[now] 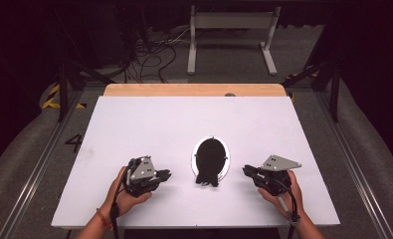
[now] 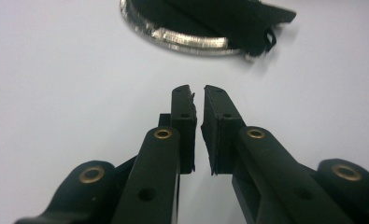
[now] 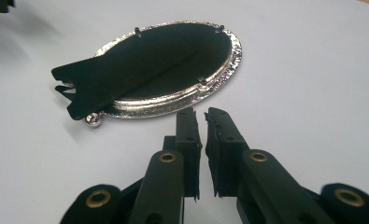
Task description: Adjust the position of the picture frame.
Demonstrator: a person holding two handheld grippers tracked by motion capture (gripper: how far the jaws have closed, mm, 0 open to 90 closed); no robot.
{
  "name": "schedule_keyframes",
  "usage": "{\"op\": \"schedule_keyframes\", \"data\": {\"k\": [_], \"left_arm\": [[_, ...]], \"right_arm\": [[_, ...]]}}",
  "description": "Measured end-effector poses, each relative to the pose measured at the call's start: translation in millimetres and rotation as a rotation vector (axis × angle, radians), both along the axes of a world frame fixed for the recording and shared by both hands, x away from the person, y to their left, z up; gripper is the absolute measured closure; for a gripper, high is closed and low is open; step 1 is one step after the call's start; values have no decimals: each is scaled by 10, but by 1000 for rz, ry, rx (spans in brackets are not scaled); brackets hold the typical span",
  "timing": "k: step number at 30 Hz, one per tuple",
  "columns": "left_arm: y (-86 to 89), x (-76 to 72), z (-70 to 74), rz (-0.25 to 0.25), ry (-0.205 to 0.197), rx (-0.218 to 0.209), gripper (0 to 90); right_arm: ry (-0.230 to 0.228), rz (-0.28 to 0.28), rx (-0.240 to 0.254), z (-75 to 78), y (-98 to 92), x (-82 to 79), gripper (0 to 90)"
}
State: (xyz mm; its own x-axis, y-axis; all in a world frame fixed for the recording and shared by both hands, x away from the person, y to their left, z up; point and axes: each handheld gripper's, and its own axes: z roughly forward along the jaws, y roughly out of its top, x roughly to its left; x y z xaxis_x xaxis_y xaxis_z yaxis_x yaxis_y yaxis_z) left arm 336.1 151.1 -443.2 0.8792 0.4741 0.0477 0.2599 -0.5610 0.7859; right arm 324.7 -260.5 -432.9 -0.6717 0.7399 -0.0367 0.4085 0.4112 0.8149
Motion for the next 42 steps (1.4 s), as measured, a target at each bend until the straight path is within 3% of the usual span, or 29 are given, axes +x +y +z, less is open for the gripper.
{"op": "schedule_keyframes", "data": {"k": [2,5,10,15,22,31,33,35,37,39,42], "left_arm": [[12,10,-33,5,10,-3,838],[-101,64,-50,-18,34,-4,857],[-586,160,-65,-95,58,21,869],[-868,212,-98,-133,54,64,874],[-853,191,-152,-141,80,58,879],[-880,174,-156,-145,67,55,900],[-889,185,-149,-150,84,26,900],[-914,174,-133,-149,71,41,900],[-922,184,-147,-139,104,5,900],[-954,161,-133,-154,74,30,900],[-987,157,-118,-159,70,33,900]], "right_arm": [[4,-5,-4,-8,3,8,845],[29,-18,-7,-64,34,65,862],[73,-45,-51,-185,181,237,885],[89,-27,-66,-262,311,287,893],[95,-22,-48,-273,377,289,893],[89,-18,-45,-282,453,305,900],[90,-20,-41,-283,450,320,900],[91,-25,-40,-283,446,336,900],[90,-27,-39,-284,444,338,900],[87,-33,-42,-283,440,347,900],[90,-34,-38,-282,429,355,900]]}}
